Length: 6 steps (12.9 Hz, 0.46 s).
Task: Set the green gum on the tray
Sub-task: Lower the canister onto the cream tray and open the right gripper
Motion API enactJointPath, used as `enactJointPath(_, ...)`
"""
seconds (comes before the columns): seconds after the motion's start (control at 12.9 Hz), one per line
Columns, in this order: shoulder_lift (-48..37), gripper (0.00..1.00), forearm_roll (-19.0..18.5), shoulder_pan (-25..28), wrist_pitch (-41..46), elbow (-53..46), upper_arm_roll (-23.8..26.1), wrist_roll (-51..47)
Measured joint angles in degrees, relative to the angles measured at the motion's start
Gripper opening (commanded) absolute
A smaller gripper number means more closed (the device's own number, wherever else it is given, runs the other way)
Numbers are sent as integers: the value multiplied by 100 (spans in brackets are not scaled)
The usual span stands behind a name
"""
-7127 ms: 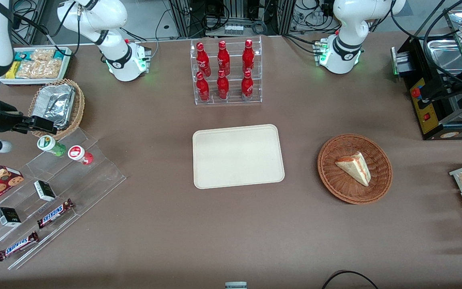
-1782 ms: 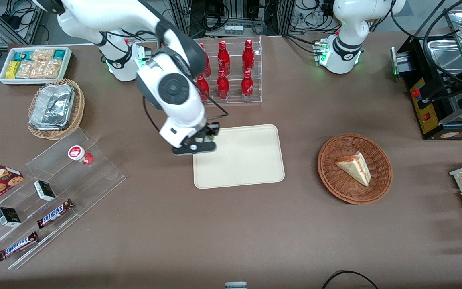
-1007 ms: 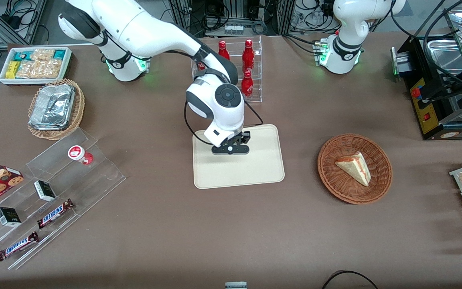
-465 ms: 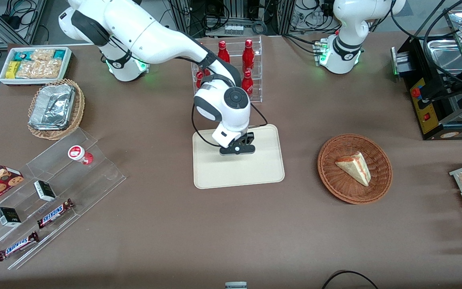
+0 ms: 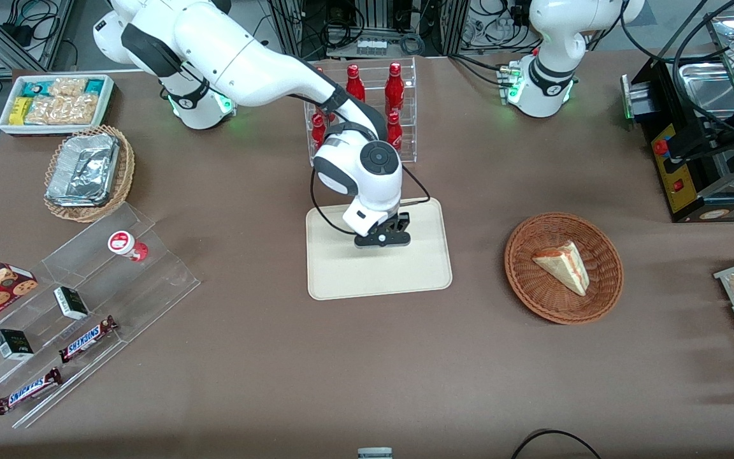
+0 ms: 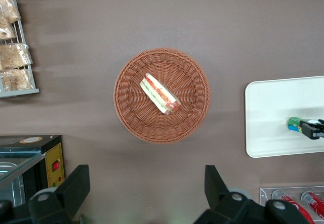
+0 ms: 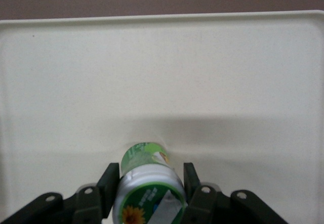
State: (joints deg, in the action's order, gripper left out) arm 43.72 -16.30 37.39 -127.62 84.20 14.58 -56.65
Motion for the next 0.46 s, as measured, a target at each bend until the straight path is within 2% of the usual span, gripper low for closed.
enactJointPath(0.08,19,0,-41,4,-1,-3,-5,-9)
enactJointPath(0.15,20,38,-54,17,0,-5,-11,-12)
enactJointPath(0.23,21,99,-55,30,0,-6,-24,-18)
enactJointPath(0.46,26,100,-55,50,-1,-14,-57,-35)
